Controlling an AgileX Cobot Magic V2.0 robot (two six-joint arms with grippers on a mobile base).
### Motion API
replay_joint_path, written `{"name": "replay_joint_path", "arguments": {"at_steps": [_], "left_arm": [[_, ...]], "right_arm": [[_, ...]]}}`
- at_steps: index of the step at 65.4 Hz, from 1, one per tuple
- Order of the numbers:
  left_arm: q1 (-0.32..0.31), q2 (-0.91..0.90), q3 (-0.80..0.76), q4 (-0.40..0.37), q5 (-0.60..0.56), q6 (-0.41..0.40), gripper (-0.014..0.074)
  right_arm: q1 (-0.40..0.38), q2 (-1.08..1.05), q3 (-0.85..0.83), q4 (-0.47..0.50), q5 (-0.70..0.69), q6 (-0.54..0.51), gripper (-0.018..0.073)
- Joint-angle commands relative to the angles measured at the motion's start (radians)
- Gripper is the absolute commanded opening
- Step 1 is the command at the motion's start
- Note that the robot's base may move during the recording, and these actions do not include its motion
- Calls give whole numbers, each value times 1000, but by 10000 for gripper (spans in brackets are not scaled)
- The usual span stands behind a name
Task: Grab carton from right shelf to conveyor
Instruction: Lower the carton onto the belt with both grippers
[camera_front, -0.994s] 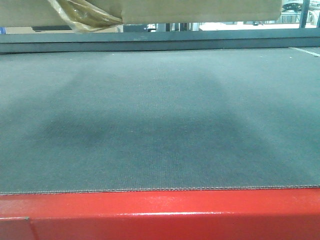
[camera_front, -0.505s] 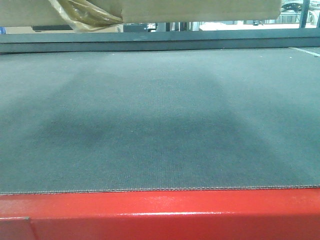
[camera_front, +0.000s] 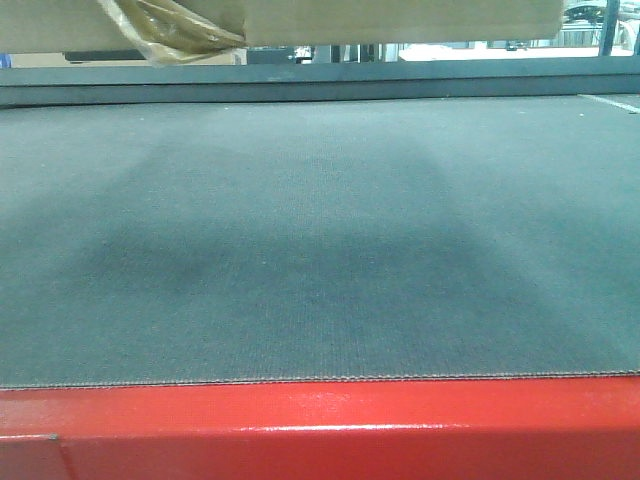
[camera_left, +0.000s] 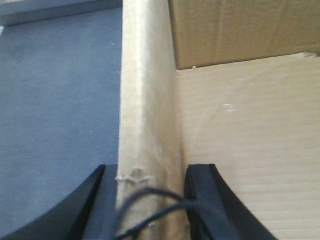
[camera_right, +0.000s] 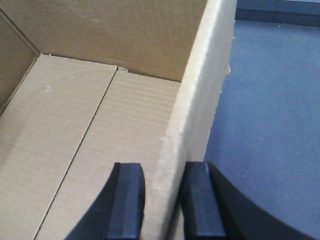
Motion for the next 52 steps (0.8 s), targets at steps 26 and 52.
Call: {"name": "replay_joint_path", "arguments": {"at_steps": [26, 52], "left_arm": [[12, 193, -8, -153, 2, 48, -16], [12, 361, -8, -170, -73, 46, 267]], "right_arm": [[-133, 239, -9, 6, -39, -32, -63], [-133, 435, -9, 5, -67, -32, 286]]}}
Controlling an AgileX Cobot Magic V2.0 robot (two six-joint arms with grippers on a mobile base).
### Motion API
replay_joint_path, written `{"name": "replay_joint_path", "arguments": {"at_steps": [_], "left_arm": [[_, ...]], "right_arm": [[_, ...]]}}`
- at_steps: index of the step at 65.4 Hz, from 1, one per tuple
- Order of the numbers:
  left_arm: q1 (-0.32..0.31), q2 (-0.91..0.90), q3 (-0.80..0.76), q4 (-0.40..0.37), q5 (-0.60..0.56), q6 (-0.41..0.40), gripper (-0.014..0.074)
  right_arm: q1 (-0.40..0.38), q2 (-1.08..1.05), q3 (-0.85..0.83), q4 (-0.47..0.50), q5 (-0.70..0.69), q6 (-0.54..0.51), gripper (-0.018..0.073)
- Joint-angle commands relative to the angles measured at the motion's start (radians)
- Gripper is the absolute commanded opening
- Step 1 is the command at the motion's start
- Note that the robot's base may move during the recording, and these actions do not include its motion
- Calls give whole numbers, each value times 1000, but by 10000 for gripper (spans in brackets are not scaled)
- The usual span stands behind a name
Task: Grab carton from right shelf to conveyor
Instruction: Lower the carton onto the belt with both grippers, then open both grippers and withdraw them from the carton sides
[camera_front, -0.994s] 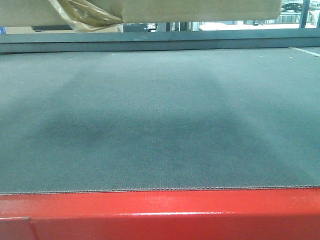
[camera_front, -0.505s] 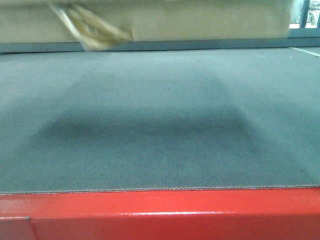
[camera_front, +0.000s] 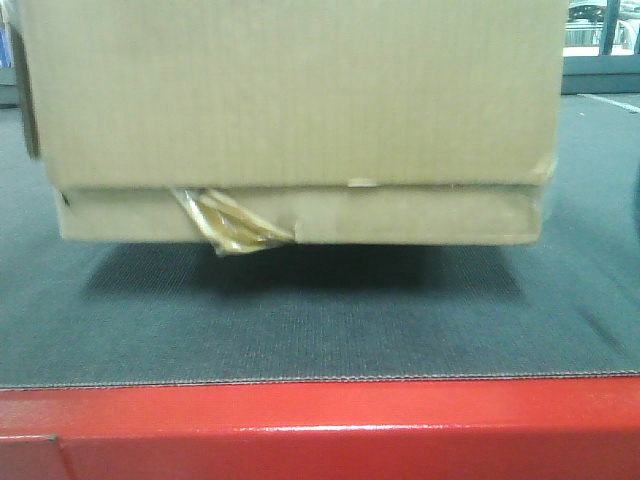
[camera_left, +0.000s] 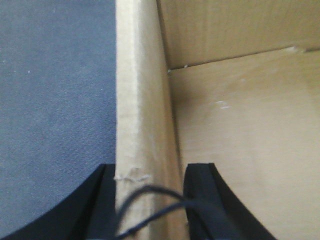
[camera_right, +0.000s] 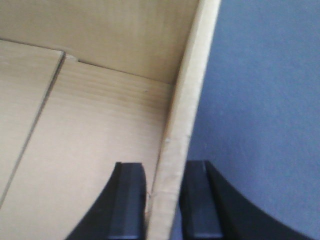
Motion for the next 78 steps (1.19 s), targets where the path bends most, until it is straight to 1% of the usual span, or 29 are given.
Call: {"name": "replay_joint_path", "arguments": {"at_steps": [1, 2, 3, 4, 5, 6, 7, 10, 16, 19, 30, 33, 37, 40, 43, 47, 48, 51, 54, 55, 56, 58, 60, 63, 68, 74, 78], "left_arm": [[-20, -7, -5, -78, -48, 26, 301], [-20, -7, -5, -80, -53, 26, 336], [-20, -7, -5, -82, -59, 26, 371], [-20, -7, -5, -82, -61, 26, 407], [-20, -7, -5, -82, -67, 26, 462], [-20, -7, -7, -84, -67, 26, 481], [-20, -7, -9, -84, -69, 26, 536], [-20, -7, -11, -84, -69, 26, 633], [-20, -13, -29, -98, -48, 26, 568], [-20, -20, -42, -110, -39, 26, 566], [-15, -129, -54, -110, -50, 42, 556], [-8, -166, -54, -110, -50, 45, 547], [17, -224, -54, -110, -50, 52, 519], [34, -254, -54, -116, -50, 74, 495], [68, -294, -54, -133, -50, 100, 449], [116, -332, -49, -164, -50, 136, 347], [136, -346, -46, -170, -50, 143, 320], [179, -371, -28, -194, -52, 161, 220], [225, -395, -4, -216, -55, 177, 129], [247, -407, 6, -222, -57, 177, 99], [262, -415, 17, -226, -57, 179, 53], [290, -429, 47, -237, -63, 183, -6], [316, -445, 76, -246, -74, 196, -40], [355, -474, 129, -262, -100, 223, -11], [400, -529, 262, -297, -169, 254, 0], [416, -601, 418, -299, -271, 256, 0], [416, -673, 545, -289, -373, 256, 0]], "right_arm": [[0, 23, -5, -2, -67, 15, 335], [0, 23, -5, -4, -67, 15, 384], [0, 23, -5, -4, -67, 15, 456], [0, 23, -5, -4, -67, 15, 503], [0, 23, -5, -4, -67, 15, 549], [0, 23, -5, -4, -69, 15, 585], [0, 23, -5, -4, -69, 15, 575], [0, 21, -5, -4, -69, 15, 570], [0, 7, -7, -4, -65, 15, 570], [0, -5, -7, -4, -65, 15, 570], [0, -94, -7, -4, -57, 15, 565], [0, -130, -7, -4, -55, 15, 536], [0, -173, -7, -7, -53, 15, 468], [0, -204, -7, -14, -51, 15, 375], [0, -238, -7, -34, -45, 15, 279], [-1, -271, -3, -73, -33, 15, 141], [-4, -278, -3, -90, -26, 15, 108], [-17, -304, 11, -116, -15, 15, 1], [-33, -326, 32, -118, -13, 15, -74], [-42, -334, 41, -118, -13, 15, -85], [-55, -342, 51, -118, -13, 18, -85], [-79, -361, 80, -118, -13, 18, -75], [-99, -375, 113, -118, -18, 18, -75], [-133, -402, 160, -118, -24, 18, -75], [-197, -451, 265, -109, -60, 18, -75], [-246, -511, 404, -96, -111, 18, -75], [-266, -562, 506, -93, -165, 18, -75]]}}
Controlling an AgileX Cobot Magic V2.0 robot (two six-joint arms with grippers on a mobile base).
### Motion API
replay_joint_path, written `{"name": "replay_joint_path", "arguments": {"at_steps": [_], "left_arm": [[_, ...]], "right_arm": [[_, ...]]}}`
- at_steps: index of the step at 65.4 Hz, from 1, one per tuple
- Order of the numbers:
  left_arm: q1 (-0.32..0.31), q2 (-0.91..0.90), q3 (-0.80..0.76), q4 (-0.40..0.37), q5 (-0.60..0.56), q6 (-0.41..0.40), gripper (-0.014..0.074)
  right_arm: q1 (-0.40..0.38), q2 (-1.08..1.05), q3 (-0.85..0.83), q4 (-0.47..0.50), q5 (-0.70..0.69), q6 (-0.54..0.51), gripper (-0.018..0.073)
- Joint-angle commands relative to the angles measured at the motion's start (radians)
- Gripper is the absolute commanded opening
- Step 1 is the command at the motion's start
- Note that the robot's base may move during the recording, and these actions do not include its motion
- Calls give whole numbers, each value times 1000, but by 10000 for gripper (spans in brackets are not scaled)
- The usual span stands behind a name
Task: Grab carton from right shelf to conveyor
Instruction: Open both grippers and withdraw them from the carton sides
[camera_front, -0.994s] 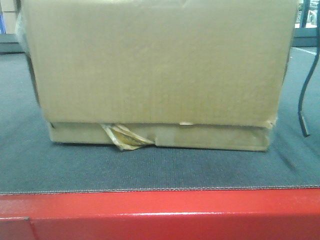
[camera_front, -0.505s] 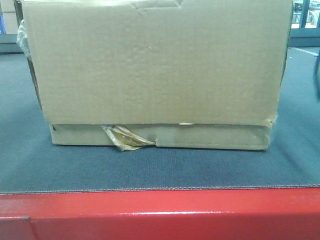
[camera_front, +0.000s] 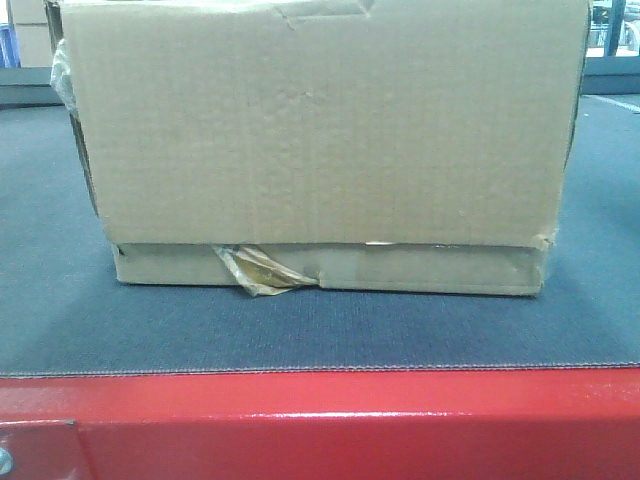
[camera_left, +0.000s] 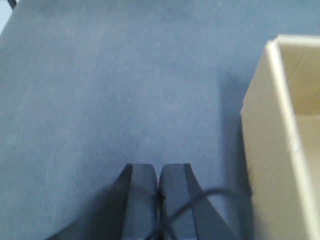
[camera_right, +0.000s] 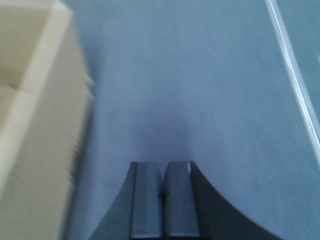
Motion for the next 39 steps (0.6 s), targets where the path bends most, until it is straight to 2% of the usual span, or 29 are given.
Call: {"name": "replay_joint_path", "arguments": {"at_steps": [1, 20, 27, 39], "left_arm": [[7, -93, 164, -12, -161, 12, 0], [7, -482, 763, -12, -613, 12, 0], [7, -653, 950, -12, -744, 12, 0], [7, -937, 1145, -34, -770, 12, 0]], "right_arm": [[-29, -81, 130, 4, -92, -1, -75], [-31, -378, 604, 6, -420, -1, -75], [-31, -502, 742, 6, -515, -1, -75], [-27, -743, 912, 6, -559, -1, -75]]}}
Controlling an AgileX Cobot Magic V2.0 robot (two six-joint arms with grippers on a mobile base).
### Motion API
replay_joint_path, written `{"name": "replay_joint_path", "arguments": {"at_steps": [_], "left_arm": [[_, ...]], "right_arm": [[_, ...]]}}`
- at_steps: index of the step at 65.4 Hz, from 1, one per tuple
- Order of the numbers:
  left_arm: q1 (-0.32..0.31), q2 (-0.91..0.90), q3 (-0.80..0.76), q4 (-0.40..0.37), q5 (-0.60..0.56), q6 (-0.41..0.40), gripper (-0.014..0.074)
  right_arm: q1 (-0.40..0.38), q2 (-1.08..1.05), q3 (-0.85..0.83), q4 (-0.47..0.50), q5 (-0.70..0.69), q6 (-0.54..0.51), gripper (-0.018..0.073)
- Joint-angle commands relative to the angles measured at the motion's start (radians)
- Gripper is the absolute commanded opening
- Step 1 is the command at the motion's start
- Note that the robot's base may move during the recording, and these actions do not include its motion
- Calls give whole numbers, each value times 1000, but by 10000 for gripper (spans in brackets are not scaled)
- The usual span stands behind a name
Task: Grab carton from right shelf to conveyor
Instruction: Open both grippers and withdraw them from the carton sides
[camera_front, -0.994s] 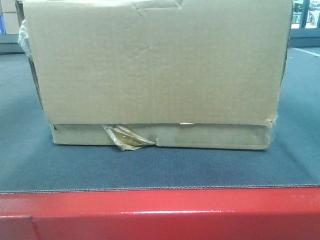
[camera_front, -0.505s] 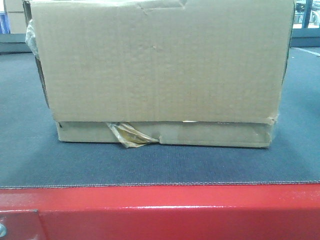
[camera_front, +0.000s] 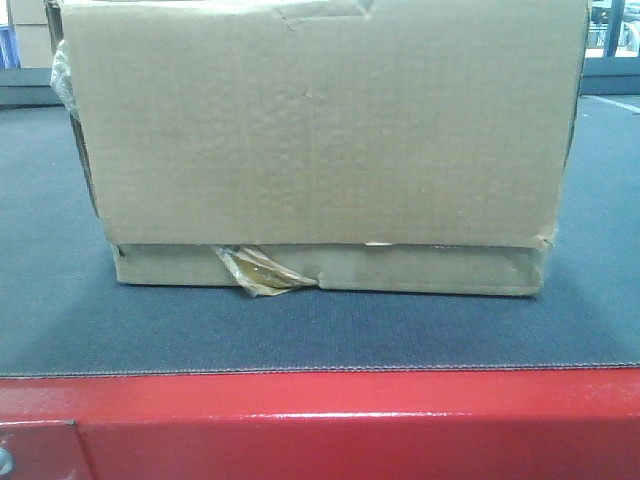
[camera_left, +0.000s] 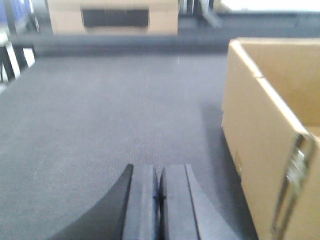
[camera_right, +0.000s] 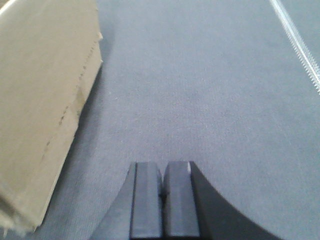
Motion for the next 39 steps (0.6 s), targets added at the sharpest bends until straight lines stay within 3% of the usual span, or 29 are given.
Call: {"name": "replay_joint_path", "arguments": {"at_steps": [1, 20, 39], "left_arm": [[3, -133, 66, -14, -37, 1, 0], [3, -422, 111, -14, -35, 1, 0], [3, -471, 111, -14, -45, 1, 0]], "right_arm": [[0, -135, 67, -5, -45, -1, -75], [0, -527, 136, -4, -45, -1, -75], [0, -593, 137, -4, -50, -1, -75]]}}
